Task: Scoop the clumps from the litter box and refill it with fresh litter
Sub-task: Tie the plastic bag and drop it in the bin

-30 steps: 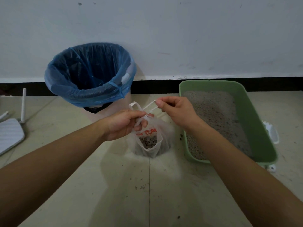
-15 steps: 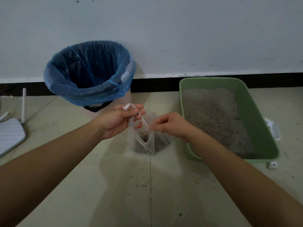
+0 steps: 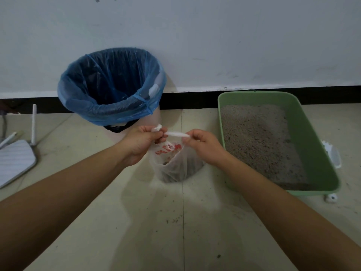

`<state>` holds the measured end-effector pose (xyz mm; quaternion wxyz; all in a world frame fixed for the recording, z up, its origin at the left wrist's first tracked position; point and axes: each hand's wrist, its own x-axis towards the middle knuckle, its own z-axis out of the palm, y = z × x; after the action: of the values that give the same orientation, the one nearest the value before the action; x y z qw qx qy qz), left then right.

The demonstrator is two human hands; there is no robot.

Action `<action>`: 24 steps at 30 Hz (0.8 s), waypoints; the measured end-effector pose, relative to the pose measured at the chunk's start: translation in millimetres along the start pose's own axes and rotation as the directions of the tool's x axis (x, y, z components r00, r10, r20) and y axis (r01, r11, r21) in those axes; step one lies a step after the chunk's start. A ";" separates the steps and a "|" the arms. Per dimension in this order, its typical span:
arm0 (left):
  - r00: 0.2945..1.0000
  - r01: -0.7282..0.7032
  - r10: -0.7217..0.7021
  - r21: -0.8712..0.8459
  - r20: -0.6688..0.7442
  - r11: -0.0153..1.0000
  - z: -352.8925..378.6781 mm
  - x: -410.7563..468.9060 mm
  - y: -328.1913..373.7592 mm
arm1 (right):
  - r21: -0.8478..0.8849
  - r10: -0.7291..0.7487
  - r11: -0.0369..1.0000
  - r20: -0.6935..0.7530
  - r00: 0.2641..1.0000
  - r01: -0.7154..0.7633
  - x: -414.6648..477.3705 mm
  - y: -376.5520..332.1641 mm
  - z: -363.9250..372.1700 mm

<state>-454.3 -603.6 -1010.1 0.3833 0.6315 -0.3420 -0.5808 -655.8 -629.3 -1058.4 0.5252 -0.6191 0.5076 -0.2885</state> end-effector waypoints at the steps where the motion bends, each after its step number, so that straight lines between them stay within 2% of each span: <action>1: 0.999 -0.009 0.008 -0.023 -0.038 1.000 2.7 0.7 -1.1 | 0.022 0.018 1.000 0.045 0.999 -0.019 -1.2 -0.7 -0.9; 4: 0.996 -0.048 0.036 -0.155 -0.078 0.987 8.4 1.3 1.2 | 0.064 0.083 0.994 0.152 0.985 -0.093 -4.6 3.5 -2.2; 7: 0.998 -0.036 0.022 -0.293 -0.051 0.956 13.0 3.4 2.3 | 0.077 0.157 0.981 0.218 0.963 -0.177 -7.5 9.1 -3.3; 11: 0.998 0.059 -0.057 -0.468 0.019 0.882 16.2 4.8 1.1 | -0.071 0.209 0.978 0.265 0.941 -0.197 -9.6 9.0 -1.6; 13: 0.998 0.066 -0.055 -0.476 0.037 0.877 15.0 5.2 1.0 | -0.032 0.254 0.967 0.210 0.944 -0.253 -8.8 9.0 -1.1; 16: 0.998 0.058 -0.041 -0.474 0.046 0.879 12.6 4.5 2.3 | 0.156 0.310 0.935 0.079 0.948 -0.319 -4.7 3.1 -3.8; 24: 0.994 0.044 -0.006 -0.368 0.105 0.929 16.9 -4.5 -3.5 | 0.365 0.303 0.882 0.050 0.952 -0.300 4.4 -9.2 4.7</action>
<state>-471.6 -599.4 -1011.7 0.4699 0.5217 -0.2377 -0.6712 -647.2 -632.3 -1051.8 0.6681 -0.4222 0.5365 -0.2959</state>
